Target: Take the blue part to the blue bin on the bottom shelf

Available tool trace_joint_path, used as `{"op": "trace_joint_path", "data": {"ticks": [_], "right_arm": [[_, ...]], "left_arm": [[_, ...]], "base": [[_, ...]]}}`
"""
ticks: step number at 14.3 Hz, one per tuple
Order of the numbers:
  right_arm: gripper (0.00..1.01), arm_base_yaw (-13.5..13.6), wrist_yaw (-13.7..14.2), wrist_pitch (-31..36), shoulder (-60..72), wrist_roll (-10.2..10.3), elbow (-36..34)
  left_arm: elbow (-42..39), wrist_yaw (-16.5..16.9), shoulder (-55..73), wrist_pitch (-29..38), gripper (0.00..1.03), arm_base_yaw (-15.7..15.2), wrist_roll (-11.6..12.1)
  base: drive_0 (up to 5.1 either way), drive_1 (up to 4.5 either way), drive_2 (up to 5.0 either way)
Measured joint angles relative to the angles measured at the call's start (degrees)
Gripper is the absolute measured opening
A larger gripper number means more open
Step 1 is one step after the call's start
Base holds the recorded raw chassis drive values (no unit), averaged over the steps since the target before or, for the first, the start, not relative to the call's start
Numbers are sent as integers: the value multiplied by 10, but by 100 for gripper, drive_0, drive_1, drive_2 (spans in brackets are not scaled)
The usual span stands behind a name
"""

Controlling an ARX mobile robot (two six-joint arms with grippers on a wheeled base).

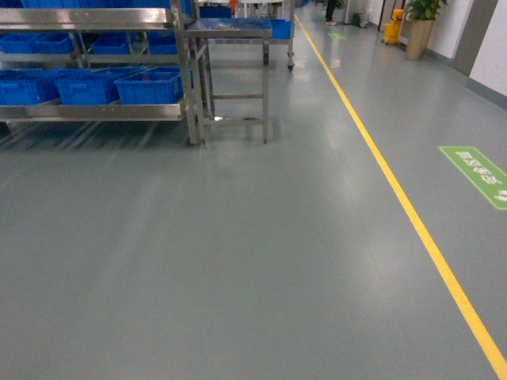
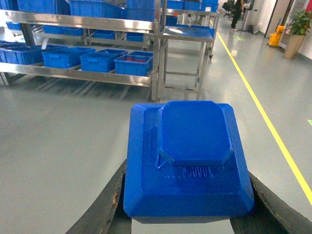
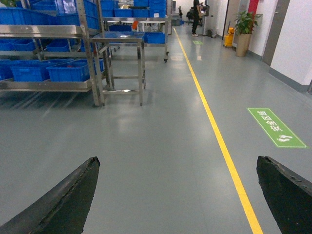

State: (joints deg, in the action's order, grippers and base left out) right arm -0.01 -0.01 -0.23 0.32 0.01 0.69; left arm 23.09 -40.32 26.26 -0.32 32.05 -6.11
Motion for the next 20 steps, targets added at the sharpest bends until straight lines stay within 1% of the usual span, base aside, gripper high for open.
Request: {"op": "trace_joint_path", "data": {"ticks": [20], "right_arm": [[98, 0, 0, -1, 0, 0, 0]], "left_arm": [[0, 0, 0, 2, 44, 0, 0]], "base": [[2, 433, -429]]}}
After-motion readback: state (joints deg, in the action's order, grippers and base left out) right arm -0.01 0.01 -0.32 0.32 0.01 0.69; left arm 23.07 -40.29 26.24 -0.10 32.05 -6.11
